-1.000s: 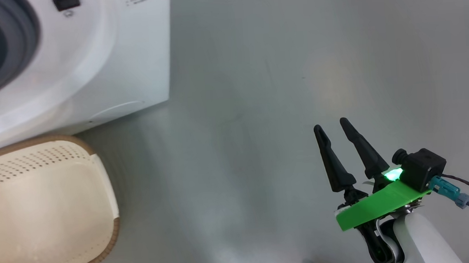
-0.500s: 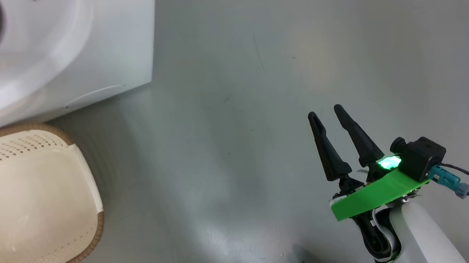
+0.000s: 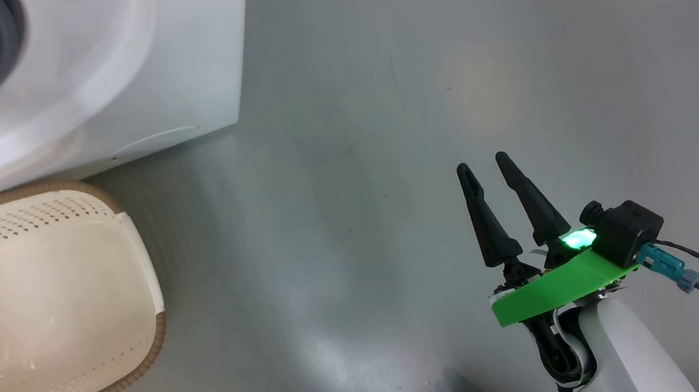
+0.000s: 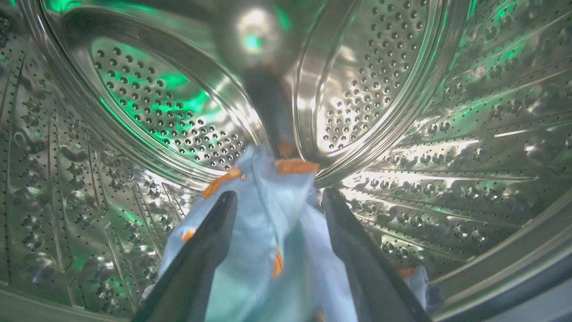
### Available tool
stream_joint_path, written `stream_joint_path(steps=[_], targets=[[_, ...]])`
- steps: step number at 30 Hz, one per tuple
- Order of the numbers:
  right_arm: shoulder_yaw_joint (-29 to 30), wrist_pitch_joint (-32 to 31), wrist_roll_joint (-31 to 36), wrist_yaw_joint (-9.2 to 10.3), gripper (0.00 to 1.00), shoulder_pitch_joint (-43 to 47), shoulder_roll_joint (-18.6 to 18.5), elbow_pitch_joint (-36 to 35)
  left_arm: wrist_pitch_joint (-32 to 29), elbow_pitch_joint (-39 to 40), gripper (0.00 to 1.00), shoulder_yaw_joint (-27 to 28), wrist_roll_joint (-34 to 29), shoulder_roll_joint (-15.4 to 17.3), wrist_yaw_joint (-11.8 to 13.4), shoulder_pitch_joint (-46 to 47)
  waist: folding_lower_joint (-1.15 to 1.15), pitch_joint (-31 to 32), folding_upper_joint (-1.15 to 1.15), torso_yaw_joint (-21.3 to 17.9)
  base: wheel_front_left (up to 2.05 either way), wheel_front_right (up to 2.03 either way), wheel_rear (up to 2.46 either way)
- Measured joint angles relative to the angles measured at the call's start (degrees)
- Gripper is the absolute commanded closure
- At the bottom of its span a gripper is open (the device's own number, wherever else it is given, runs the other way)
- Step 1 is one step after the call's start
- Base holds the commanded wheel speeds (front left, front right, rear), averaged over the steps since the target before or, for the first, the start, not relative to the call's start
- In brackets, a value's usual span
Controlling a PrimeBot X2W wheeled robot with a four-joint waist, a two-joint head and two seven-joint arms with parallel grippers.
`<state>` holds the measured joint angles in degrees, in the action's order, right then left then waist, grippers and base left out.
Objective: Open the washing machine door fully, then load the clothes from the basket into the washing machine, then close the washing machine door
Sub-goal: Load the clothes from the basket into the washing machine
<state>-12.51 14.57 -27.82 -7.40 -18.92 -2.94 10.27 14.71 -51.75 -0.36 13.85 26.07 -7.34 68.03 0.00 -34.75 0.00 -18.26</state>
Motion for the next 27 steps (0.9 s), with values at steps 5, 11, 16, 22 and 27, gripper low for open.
stream_joint_path(steps=[5,11,16,22,27], targets=[[0.00,0.00,0.02,0.00,0.00,-0.15,0.00,0.10,0.00,-1.09,0.00,-0.93,0.69,-0.66,0.00,0.01,0.00,0.22,0.00,0.38,0.00,0.00,0.00],[0.05,0.00,0.52,0.00,0.00,-0.21,-0.01,0.27,0.00,-0.91,0.00,-1.48,1.79,-1.15,-0.01,-0.77,0.00,0.67,0.00,0.98,0.00,0.00,0.00],[0.09,0.00,0.62,0.00,0.00,-0.25,-0.01,0.30,0.00,-0.68,0.00,-1.62,2.67,-1.59,-0.01,-3.17,0.00,0.95,0.00,1.45,0.00,0.00,0.00],[0.25,0.00,1.02,0.00,0.00,-0.41,-0.01,0.35,0.00,0.44,0.00,-1.38,3.37,-1.98,-0.05,-4.58,0.00,1.08,0.00,1.90,0.00,0.00,0.00],[1.23,0.00,2.38,0.00,0.00,-1.03,-0.03,0.30,0.00,3.19,0.00,0.11,4.80,-3.67,-0.05,-7.52,0.00,1.34,0.00,2.84,0.00,0.00,0.00]])
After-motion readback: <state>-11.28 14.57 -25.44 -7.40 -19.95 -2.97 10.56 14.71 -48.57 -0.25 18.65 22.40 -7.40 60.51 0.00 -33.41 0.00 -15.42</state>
